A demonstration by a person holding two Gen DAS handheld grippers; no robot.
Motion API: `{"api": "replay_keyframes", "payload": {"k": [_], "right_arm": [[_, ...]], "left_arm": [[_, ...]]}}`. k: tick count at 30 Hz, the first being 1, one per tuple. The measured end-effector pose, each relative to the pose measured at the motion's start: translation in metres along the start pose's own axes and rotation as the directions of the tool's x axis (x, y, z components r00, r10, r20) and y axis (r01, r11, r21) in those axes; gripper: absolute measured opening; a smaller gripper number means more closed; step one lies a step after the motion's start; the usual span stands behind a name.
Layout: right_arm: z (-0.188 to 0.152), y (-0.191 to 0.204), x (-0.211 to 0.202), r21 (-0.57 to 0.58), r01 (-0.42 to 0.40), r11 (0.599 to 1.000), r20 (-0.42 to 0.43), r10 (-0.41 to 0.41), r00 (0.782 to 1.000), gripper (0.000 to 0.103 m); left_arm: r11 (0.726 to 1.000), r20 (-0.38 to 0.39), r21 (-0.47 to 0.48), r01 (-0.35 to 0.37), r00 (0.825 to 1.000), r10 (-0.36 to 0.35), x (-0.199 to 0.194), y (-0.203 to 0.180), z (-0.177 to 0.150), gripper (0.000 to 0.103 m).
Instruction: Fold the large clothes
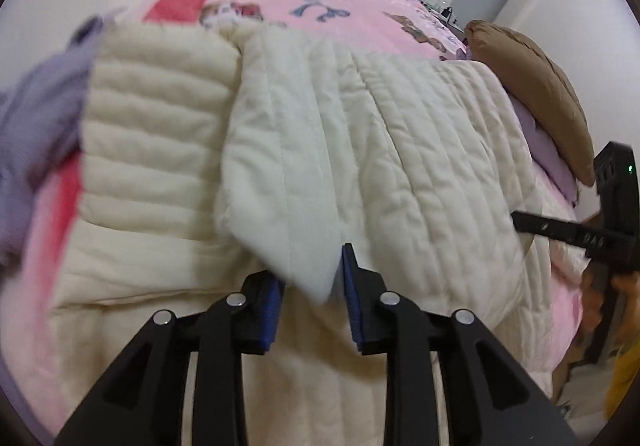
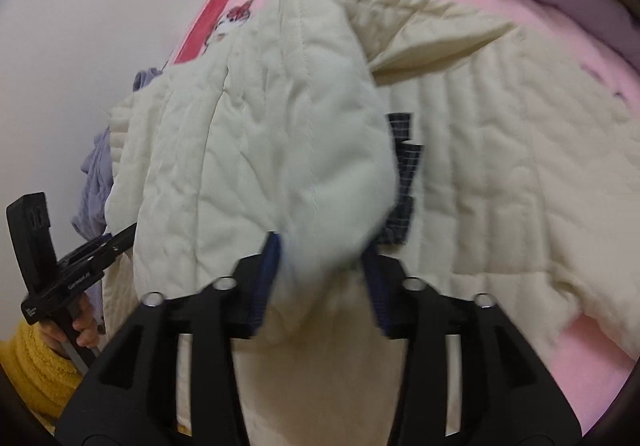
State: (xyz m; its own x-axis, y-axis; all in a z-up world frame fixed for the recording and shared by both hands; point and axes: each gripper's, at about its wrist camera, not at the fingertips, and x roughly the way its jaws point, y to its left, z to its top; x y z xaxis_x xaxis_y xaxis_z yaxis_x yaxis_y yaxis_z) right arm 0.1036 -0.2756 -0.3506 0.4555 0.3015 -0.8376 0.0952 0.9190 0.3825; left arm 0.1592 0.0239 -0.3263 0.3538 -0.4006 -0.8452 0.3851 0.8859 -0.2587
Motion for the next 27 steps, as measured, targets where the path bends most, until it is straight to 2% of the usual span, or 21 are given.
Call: {"api": "replay_keyframes", "payload": {"k": [2, 4, 5, 7, 8, 9, 10, 12, 14, 15, 16, 17, 19, 20, 23, 25, 27], "right_arm": [[0.000, 0.002, -0.017, -0.010, 0.029, 1.000, 0.025, -0.029, 0.999, 0.045], [0.001, 0.012, -0.031, -0.075, 0.130, 0.989, 0.081, -0.123, 0.989, 0.048], [0.002, 0.019, -0.036, -0.117, 0.195, 0.974, 0.109, -0.182, 0.977, 0.049], [0.005, 0.034, -0.038, -0.192, 0.356, 0.914, 0.136, -0.335, 0.932, 0.050], [0.007, 0.035, -0.041, -0.198, 0.385, 0.901, 0.149, -0.360, 0.921, 0.050], [0.008, 0.042, -0.047, -0.214, 0.388, 0.896, 0.195, -0.350, 0.916, 0.050], [0.008, 0.049, -0.052, -0.243, 0.360, 0.901, 0.232, -0.306, 0.923, 0.050], [0.007, 0.057, -0.057, -0.335, 0.319, 0.887, 0.264, -0.237, 0.935, 0.051], [0.009, 0.073, -0.052, -0.419, 0.313, 0.852, 0.281, -0.206, 0.937, 0.055], [0.008, 0.081, -0.047, -0.483, 0.302, 0.822, 0.288, -0.177, 0.941, 0.055], [0.010, 0.090, -0.039, -0.517, 0.303, 0.801, 0.290, -0.169, 0.942, 0.061], [0.011, 0.093, -0.030, -0.570, 0.307, 0.762, 0.286, -0.165, 0.944, 0.066], [0.015, 0.093, -0.016, -0.618, 0.271, 0.738, 0.241, -0.150, 0.959, 0.069], [0.017, 0.089, -0.009, -0.629, 0.234, 0.742, 0.201, -0.135, 0.970, 0.069], [0.016, 0.081, 0.004, -0.630, 0.193, 0.752, 0.150, -0.126, 0.981, 0.069], [0.012, 0.077, 0.018, -0.659, 0.188, 0.728, 0.112, -0.152, 0.982, 0.069], [0.003, 0.072, 0.030, -0.698, 0.187, 0.691, 0.080, -0.185, 0.980, 0.069]], "left_arm": [[1.000, 0.015, 0.024, -0.006, 1.000, 0.006, -0.015, 0.000, 0.004, 0.037], [0.997, 0.049, 0.079, -0.025, 0.999, 0.021, -0.032, -0.004, 0.012, 0.037], [0.994, 0.062, 0.108, -0.032, 0.998, 0.025, -0.039, -0.005, 0.015, 0.037], [0.978, 0.106, 0.183, -0.097, 0.991, 0.079, -0.051, -0.013, 0.019, 0.038], [0.967, 0.132, 0.219, -0.129, 0.986, 0.101, -0.057, -0.017, 0.023, 0.038], [0.960, 0.150, 0.239, -0.144, 0.983, 0.110, -0.061, -0.021, 0.022, 0.038], [0.954, 0.171, 0.261, -0.151, 0.979, 0.108, -0.066, -0.025, 0.026, 0.038], [0.952, 0.165, 0.277, -0.126, 0.983, 0.082, -0.070, -0.030, 0.030, 0.038], [0.946, 0.164, 0.304, -0.112, 0.984, 0.064, -0.074, -0.035, 0.029, 0.038], [0.935, 0.170, 0.331, -0.124, 0.983, 0.070, -0.073, -0.039, 0.028, 0.038], [0.924, 0.177, 0.358, -0.135, 0.981, 0.075, -0.069, -0.043, 0.030, 0.043], [0.915, 0.179, 0.380, -0.137, 0.981, 0.072, -0.065, -0.044, 0.031, 0.053], [0.897, 0.135, 0.434, -0.083, 0.990, 0.026, -0.042, -0.044, 0.040, 0.061], [0.893, 0.117, 0.444, -0.070, 0.993, 0.020, -0.033, -0.043, 0.043, 0.061], [0.899, 0.021, 0.439, 0.002, 1.000, -0.012, 0.001, -0.031, 0.048, 0.061], [0.902, -0.032, 0.430, 0.028, 0.999, -0.016, 0.016, -0.025, 0.046, 0.061], [0.892, -0.064, 0.451, 0.034, 0.998, -0.005, 0.027, -0.022, 0.038, 0.061]]}}
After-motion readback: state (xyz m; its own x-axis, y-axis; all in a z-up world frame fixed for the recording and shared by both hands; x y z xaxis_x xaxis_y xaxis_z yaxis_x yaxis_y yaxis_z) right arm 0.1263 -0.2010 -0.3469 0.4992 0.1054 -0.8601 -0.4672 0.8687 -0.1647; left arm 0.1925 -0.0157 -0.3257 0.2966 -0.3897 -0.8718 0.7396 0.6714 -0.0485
